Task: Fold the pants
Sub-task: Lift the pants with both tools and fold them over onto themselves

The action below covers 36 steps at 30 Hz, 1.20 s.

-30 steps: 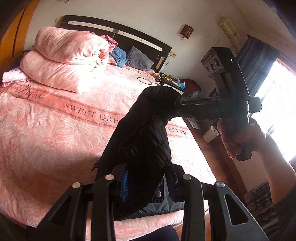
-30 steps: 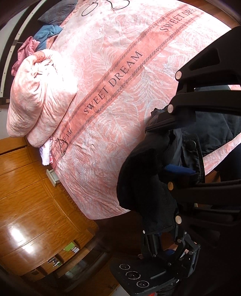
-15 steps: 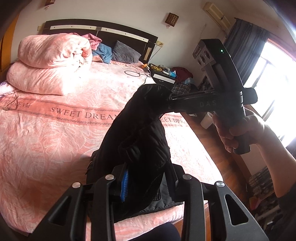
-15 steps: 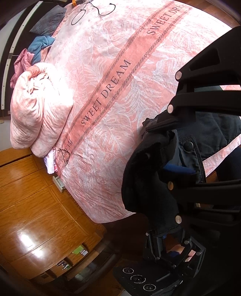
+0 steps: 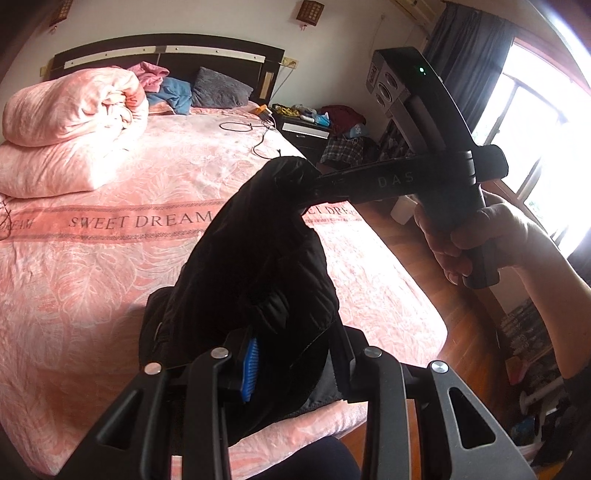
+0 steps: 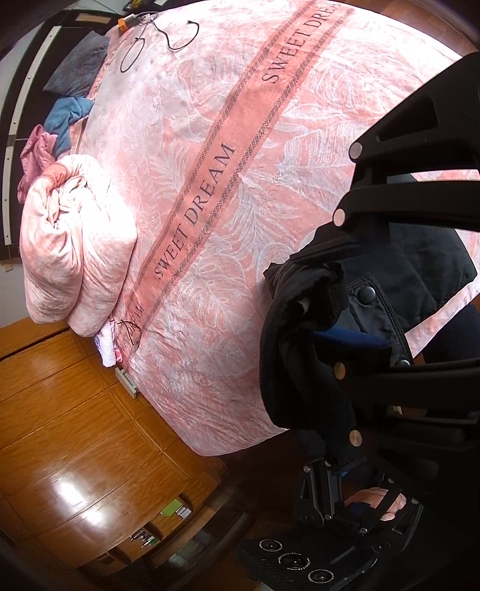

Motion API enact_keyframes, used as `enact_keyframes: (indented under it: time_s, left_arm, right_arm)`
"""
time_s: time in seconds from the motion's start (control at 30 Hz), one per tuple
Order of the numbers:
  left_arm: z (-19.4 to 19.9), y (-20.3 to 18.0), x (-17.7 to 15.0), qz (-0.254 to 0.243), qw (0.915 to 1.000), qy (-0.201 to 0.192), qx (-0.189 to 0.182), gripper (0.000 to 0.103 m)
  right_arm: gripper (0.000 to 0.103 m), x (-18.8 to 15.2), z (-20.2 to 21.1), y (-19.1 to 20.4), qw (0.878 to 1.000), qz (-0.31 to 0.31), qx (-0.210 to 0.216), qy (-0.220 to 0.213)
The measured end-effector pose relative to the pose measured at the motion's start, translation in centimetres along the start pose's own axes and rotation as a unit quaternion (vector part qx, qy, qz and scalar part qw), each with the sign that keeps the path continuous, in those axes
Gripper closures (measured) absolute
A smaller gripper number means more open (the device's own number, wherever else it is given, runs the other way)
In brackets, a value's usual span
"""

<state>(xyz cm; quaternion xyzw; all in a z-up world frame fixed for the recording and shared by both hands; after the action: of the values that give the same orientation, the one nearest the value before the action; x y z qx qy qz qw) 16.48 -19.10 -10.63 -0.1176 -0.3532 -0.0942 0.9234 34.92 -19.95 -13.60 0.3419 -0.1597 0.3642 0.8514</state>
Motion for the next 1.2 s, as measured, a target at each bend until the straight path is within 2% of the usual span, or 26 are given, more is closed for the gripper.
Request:
enact_keyframes:
  time_s: [0.6, 1.2]
  left_arm:
    - [-7.0, -7.1, -4.0, -0.072, 0.9956, 0.060, -0.001, 0.071]
    - [-14.2, -9.3, -7.7, -0.099, 0.9863, 0.131, 0.002, 0.071]
  right_arm:
    - [0.071, -7.4, 0.2, -7.2, 0.997, -0.069, 0.013, -0.014]
    - [0.071, -13.8, -2.1, -14.1, 0.991, -0.128, 0.042, -0.023]
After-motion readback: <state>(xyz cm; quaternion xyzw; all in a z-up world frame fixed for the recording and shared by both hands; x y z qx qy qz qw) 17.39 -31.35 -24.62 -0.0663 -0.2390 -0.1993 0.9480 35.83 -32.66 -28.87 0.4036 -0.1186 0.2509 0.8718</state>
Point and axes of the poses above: each gripper's, at about its wrist camera, not at the fingertips, and z roughly against the way its jaws point, y to its left, x to its top, the point moved 9 cm from there along -z, roughly the way its jaws point, and after that the axes turned 14 degrees about x, right-handed, at the moved point
